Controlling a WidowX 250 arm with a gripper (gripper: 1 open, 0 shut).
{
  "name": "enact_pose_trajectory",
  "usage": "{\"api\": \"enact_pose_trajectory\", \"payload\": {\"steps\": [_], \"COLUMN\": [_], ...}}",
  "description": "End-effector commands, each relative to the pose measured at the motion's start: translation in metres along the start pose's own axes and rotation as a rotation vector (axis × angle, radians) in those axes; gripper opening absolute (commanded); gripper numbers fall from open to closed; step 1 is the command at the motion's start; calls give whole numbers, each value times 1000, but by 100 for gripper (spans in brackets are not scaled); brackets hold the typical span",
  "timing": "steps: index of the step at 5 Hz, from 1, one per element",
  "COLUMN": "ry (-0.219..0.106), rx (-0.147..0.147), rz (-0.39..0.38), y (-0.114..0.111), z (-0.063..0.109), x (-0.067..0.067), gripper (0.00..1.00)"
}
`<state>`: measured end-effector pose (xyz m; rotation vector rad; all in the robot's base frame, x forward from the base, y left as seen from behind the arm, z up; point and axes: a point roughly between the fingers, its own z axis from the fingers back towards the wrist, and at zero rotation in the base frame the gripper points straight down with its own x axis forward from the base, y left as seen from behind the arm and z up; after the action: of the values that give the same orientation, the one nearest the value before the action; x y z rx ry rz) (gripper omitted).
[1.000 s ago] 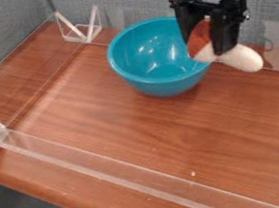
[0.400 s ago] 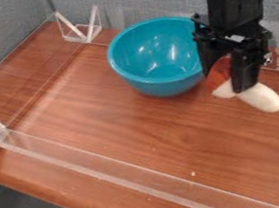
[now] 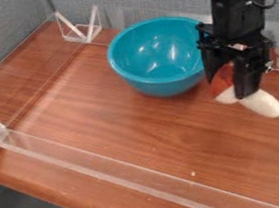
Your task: Remove the mushroom from inside the blue bowl and put it on the table
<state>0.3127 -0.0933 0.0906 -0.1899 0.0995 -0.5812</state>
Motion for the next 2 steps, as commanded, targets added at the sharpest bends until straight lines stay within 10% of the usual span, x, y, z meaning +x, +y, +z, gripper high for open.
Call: {"api": "enact_pose_trajectory", "payload": {"steps": [1,2], "ry": [-54,-47], "rx": [27,24], "rz": [-8,-9], "y": [12,17], "z": [14,7], "x": [9,13], "gripper": [0,0]}}
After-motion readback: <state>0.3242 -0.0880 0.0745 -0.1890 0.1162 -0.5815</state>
